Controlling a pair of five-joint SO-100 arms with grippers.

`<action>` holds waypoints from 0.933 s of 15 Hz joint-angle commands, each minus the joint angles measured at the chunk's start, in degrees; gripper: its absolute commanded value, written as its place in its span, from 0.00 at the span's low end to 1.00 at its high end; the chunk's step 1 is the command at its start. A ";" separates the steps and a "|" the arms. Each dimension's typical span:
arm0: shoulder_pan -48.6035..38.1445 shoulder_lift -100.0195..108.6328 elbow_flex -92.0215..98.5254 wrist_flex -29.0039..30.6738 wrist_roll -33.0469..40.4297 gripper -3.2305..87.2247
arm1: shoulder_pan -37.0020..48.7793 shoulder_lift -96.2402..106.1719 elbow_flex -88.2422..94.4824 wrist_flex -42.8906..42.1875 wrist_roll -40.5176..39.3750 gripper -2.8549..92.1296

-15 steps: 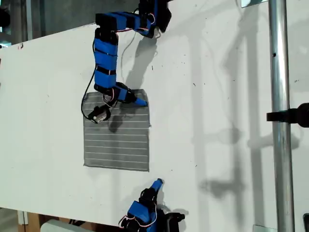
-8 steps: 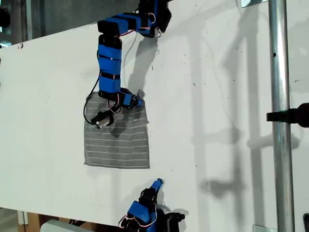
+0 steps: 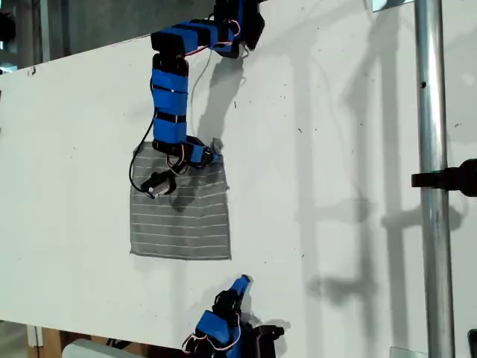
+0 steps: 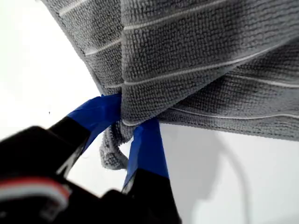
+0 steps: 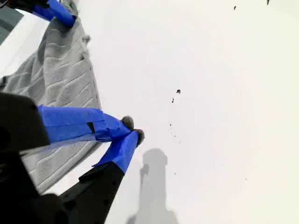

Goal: Grasp corners of a towel and fold twice.

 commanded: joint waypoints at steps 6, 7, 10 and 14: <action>-13.62 -62.31 -54.49 11.69 20.48 0.00 | -0.18 0.09 0.70 -0.26 0.18 0.03; -13.36 -69.96 -65.30 19.78 21.27 0.00 | -0.18 0.18 0.88 -0.26 0.26 0.03; -12.04 -74.36 -80.33 22.76 26.63 0.00 | -0.18 0.26 0.88 -0.35 0.18 0.03; -12.83 -74.27 -74.09 18.28 33.31 0.24 | -0.18 0.26 0.97 -0.44 0.09 0.03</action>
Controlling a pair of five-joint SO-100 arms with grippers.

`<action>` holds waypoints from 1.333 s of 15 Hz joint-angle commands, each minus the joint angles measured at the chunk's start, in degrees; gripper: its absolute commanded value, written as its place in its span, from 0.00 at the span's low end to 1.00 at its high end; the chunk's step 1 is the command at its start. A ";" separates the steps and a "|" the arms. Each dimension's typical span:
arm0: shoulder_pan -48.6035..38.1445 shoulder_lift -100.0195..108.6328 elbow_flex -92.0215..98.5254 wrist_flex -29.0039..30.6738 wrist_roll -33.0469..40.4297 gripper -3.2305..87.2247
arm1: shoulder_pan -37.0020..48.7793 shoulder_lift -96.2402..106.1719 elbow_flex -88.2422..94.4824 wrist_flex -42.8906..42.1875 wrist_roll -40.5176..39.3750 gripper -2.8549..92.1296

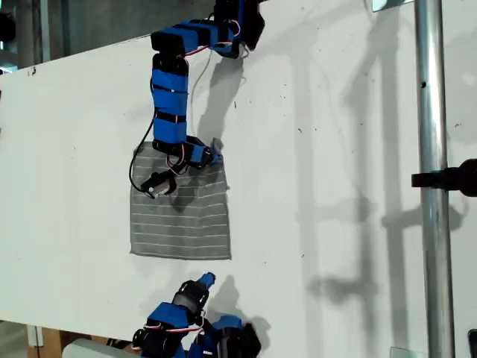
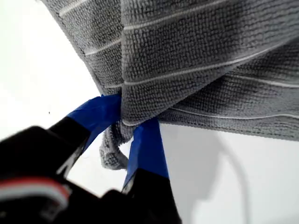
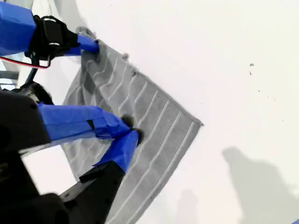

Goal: Grasp corners of a towel and fold twice.

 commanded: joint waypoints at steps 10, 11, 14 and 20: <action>-6.50 -4.48 30.32 -23.99 4.75 0.33 | -0.62 0.26 0.97 -0.53 -0.18 0.03; -6.33 -4.92 32.78 -27.42 2.99 0.32 | -0.62 0.26 0.97 -0.53 -0.18 0.03; -0.62 -11.69 34.98 -37.71 -4.57 0.32 | -0.62 0.26 0.97 -0.53 -0.26 0.03; 7.47 -39.90 16.79 -32.52 -14.15 0.06 | -0.70 0.26 1.05 -0.53 -0.44 0.03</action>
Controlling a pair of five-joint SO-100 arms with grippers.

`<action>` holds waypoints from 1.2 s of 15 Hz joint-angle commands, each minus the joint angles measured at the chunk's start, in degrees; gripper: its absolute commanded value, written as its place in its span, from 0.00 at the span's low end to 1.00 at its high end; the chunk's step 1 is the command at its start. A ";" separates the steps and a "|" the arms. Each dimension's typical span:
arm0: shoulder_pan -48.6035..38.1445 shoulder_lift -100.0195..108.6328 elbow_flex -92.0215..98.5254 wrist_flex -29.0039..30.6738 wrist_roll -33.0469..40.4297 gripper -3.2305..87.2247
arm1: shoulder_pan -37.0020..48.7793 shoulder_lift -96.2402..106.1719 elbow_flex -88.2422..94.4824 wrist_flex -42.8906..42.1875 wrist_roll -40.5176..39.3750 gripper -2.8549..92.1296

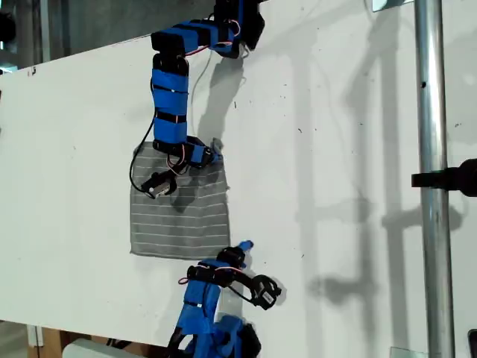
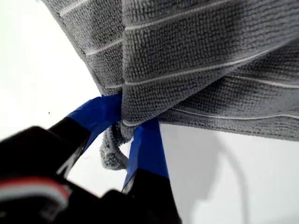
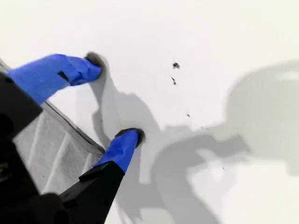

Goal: Grasp corners of a towel and fold twice.

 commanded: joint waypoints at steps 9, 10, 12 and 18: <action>-3.87 42.80 -9.49 22.59 5.98 0.00 | -0.53 0.35 0.97 -0.44 -0.44 0.03; -4.04 46.58 -11.34 24.52 6.06 0.00 | -0.53 0.35 1.05 -0.44 -0.44 0.03; -3.96 53.44 -8.53 22.76 5.54 0.00 | -0.44 0.35 1.05 -0.44 -0.35 0.03; -0.88 55.90 -7.03 20.83 11.43 0.40 | -0.44 0.35 1.05 -0.53 -0.44 0.03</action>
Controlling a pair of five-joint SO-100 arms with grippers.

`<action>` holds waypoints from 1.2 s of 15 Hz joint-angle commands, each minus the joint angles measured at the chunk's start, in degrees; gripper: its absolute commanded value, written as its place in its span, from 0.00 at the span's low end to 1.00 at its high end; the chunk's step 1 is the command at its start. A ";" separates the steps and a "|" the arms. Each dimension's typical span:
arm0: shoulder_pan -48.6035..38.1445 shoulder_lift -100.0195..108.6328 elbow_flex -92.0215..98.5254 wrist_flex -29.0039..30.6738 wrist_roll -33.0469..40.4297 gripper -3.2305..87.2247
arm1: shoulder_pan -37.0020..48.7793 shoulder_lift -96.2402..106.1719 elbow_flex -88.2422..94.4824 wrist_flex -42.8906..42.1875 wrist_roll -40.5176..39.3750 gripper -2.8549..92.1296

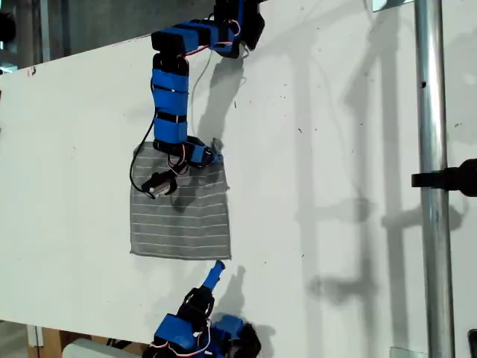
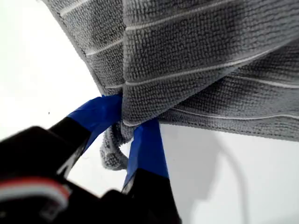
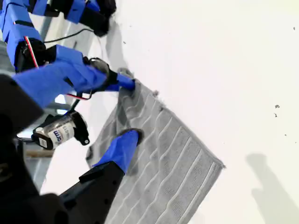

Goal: Grasp corners of a towel and fold twice.

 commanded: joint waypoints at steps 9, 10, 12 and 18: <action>-15.82 -17.05 -16.17 14.24 -5.80 0.42 | -0.44 0.18 0.88 -0.35 -0.35 0.03; -16.87 -21.09 -18.11 13.36 -2.37 0.46 | -0.44 0.18 0.97 -0.35 -0.35 0.03; -20.30 -26.37 -18.54 12.83 4.04 0.51 | -0.35 0.18 0.97 -0.35 -0.44 0.03; -24.87 -33.66 1.67 -8.61 7.47 0.45 | -0.44 0.79 1.67 -0.79 -0.44 0.03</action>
